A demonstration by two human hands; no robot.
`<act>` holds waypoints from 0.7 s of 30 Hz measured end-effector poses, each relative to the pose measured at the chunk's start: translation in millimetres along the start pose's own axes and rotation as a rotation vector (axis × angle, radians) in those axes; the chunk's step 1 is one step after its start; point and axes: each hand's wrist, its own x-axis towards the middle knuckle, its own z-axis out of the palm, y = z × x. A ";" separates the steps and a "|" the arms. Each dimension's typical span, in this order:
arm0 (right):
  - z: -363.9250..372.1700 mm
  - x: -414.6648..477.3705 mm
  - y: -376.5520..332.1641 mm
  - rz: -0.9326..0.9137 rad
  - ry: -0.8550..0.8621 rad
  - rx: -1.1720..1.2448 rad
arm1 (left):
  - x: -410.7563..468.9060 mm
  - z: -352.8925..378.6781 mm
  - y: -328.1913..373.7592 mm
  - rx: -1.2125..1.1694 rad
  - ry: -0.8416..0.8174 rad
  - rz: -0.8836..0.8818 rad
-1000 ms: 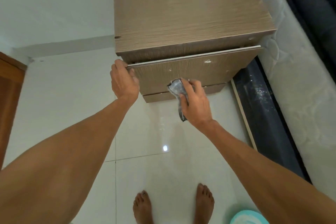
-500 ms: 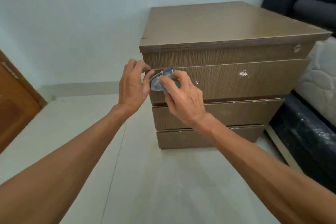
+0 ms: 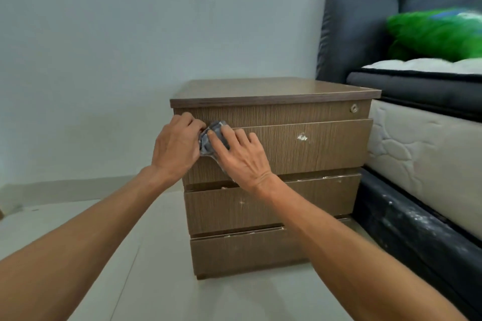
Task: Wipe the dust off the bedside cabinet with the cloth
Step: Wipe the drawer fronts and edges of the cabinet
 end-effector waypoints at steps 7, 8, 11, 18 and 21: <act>-2.3 -50.9 67.1 0.125 -0.008 -0.091 | 10.6 23.5 33.5 0.009 0.079 -0.022; -2.9 -58.9 79.3 0.138 -0.022 -0.118 | 10.1 24.6 33.1 0.009 0.087 -0.024; -9.1 -81.1 114.5 0.227 -0.052 -0.196 | 9.0 25.6 32.0 0.031 0.091 -0.012; -30.3 -120.8 176.9 0.663 -0.060 -0.135 | 10.1 25.8 33.9 0.083 0.085 -0.013; -36.7 -127.9 189.9 0.883 -0.046 -0.028 | 10.6 26.2 34.2 0.093 0.079 -0.021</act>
